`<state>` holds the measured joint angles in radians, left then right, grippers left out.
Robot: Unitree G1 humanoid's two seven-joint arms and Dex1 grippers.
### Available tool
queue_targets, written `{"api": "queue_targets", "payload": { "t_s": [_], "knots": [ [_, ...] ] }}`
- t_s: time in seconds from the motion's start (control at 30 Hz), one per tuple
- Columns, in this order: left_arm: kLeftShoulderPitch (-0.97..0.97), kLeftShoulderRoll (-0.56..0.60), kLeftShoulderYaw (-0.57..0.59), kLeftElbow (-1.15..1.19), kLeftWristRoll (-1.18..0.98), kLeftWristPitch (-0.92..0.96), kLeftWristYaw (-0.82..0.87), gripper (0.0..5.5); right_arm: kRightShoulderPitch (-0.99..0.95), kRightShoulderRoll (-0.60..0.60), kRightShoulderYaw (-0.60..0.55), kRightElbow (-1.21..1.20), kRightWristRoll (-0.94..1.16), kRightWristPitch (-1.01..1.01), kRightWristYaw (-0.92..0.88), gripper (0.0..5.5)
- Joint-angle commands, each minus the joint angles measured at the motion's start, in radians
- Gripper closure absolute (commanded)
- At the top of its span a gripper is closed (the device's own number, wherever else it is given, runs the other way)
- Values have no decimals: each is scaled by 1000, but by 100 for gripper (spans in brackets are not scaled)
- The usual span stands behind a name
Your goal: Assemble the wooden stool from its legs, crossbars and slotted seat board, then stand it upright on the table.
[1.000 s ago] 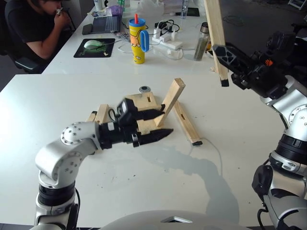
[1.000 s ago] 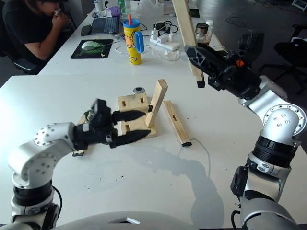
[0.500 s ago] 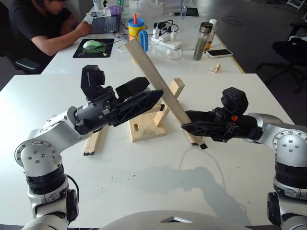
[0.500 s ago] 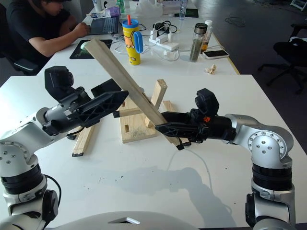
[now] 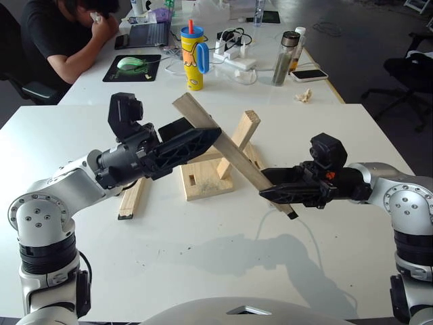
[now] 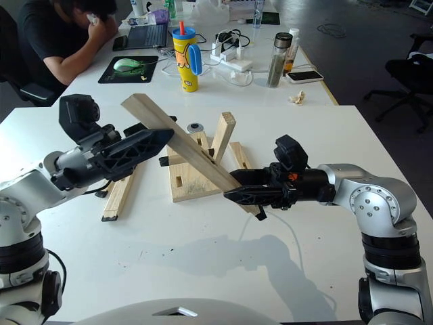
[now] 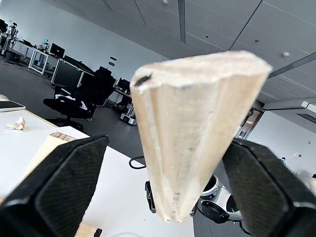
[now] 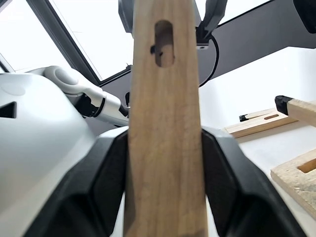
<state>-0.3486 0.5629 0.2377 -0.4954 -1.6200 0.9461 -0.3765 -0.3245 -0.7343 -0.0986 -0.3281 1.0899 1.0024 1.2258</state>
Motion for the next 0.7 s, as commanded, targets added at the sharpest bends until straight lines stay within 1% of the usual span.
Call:
{"api": "queue_targets", "payload": {
  "t_s": [0.03, 0.33, 0.5, 0.53, 0.57, 0.6, 0.7],
  "knots": [
    [6, 36, -15, -6, -16, -1, -10, 207, 8, -28, 10, 1, -26, -24, 29, 346],
    [13, 91, -26, 6, -17, 5, -45, 339, 10, -45, 18, 23, -54, -41, 65, 346],
    [21, 115, -32, 18, 3, 7, -73, 344, -1, -52, 12, 51, -25, 8, 68, 346],
    [27, 122, -32, 20, 14, 10, -82, 344, 3, -56, 11, 54, -30, 7, 74, 309],
    [36, 128, -32, 22, 24, 12, -90, 344, 7, -61, 11, 56, -37, 1, 81, 293],
    [50, 139, -28, 22, 36, 17, -103, 344, 13, -65, 8, 63, -46, -10, 86, 285],
    [113, 180, -1, 38, 68, 29, -150, 344, 41, -76, -11, 112, -53, -20, 100, 282]
  ]
}}
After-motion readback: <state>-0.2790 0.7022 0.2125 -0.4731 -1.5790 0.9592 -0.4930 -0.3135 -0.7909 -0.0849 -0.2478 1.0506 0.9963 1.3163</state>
